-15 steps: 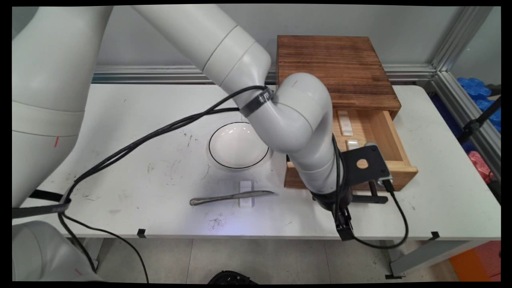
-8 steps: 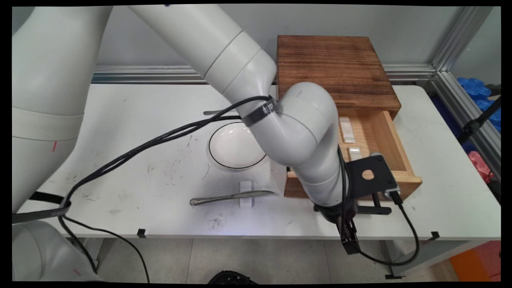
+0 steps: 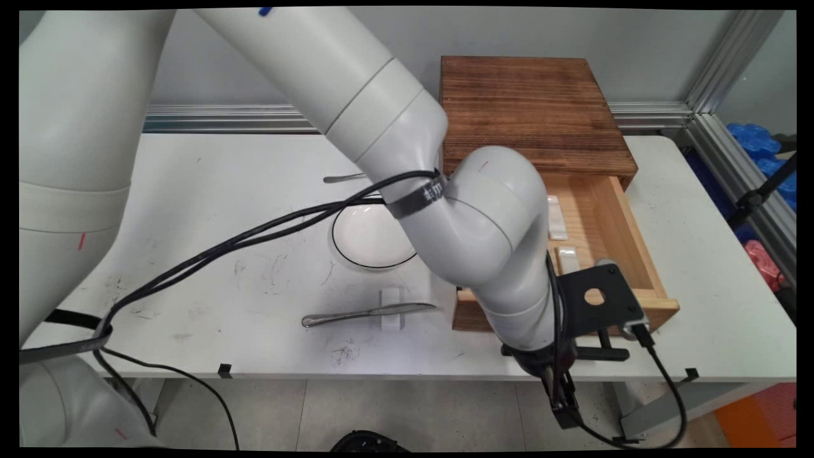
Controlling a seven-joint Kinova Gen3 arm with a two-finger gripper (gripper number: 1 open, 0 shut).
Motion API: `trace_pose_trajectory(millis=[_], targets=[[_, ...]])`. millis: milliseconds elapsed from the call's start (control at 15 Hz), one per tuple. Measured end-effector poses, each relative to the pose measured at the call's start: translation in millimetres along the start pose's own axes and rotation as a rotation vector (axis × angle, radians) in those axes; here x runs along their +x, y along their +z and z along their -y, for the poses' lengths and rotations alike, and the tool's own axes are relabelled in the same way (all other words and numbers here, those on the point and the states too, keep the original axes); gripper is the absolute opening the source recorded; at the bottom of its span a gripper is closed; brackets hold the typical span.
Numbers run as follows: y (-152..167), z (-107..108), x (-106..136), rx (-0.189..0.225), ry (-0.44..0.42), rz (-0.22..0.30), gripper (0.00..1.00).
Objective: Open the drawer
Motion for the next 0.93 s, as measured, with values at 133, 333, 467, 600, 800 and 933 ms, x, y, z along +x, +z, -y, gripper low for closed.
trace_pose_trajectory(millis=[133, 333, 467, 600, 800, 933], targets=[[-0.2, -5.1, -0.1, -0.006, -0.003, 0.001, 1.00], [-0.5, -11.5, -0.5, -0.013, -0.006, 0.002, 1.00], [-0.9, -15.2, -0.7, -0.017, -0.008, 0.002, 1.00], [-1.3, -17.9, -0.7, -0.020, -0.008, 0.002, 1.00], [-2.7, -22.9, -1.0, -0.024, -0.009, 0.001, 1.00], [-3.5, -24.9, -1.3, -0.025, -0.009, 0.001, 1.00]])
